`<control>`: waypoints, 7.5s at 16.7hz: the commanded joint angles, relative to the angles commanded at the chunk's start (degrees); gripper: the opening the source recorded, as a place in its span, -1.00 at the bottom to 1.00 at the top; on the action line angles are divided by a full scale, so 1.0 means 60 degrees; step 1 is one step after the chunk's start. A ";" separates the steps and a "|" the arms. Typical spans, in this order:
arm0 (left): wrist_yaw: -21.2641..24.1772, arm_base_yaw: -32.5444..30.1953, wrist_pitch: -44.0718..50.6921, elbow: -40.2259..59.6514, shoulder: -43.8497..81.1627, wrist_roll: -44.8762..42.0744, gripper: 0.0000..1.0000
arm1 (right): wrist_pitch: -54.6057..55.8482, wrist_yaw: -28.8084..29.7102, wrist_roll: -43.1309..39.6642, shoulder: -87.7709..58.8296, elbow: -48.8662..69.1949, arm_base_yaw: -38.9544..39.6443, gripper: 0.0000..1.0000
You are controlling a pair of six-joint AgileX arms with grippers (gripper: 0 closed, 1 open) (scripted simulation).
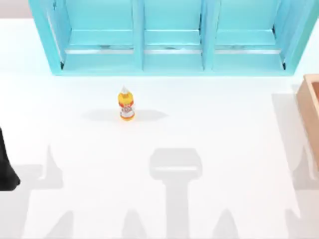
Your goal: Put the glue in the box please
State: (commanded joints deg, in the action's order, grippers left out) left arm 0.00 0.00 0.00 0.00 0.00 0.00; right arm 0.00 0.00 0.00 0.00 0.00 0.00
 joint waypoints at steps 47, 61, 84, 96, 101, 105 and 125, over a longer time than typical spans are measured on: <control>0.0000 0.0000 0.0000 0.0000 0.0000 0.0000 1.00 | 0.6243 1.0301 0.3600 -2.3728 1.3299 1.0296 1.00; 0.0000 0.0000 0.0000 0.0000 0.0000 0.0000 1.00 | 0.6451 0.9050 0.2579 -2.5216 1.5451 0.8920 0.70; 0.0000 0.0000 0.0000 0.0000 0.0000 0.0000 1.00 | 0.6141 0.9039 0.2602 -2.4887 1.5446 0.8953 -1.00; 0.0000 0.0000 0.0000 0.0000 0.0000 0.0000 1.00 | 0.4145 0.9024 0.2642 -2.2915 1.5441 0.8951 -1.00; 0.0000 0.0000 0.0000 0.0000 0.0000 0.0000 1.00 | 0.3391 0.8254 0.1724 -2.2431 1.5368 0.8733 -1.00; 0.0000 0.0000 0.0000 0.0000 0.0000 0.0000 1.00 | 0.1431 0.6183 -0.0674 -2.1339 1.5100 0.7926 -1.00; 0.0000 0.0000 0.0000 0.0000 0.0000 0.0000 1.00 | -1.2124 -1.0230 -1.9711 -1.8666 1.1710 -0.6649 -1.00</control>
State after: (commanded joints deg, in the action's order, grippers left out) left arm 0.00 0.00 0.00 0.00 0.00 0.00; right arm -72.74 -61.38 -118.26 -112.00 70.26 -39.89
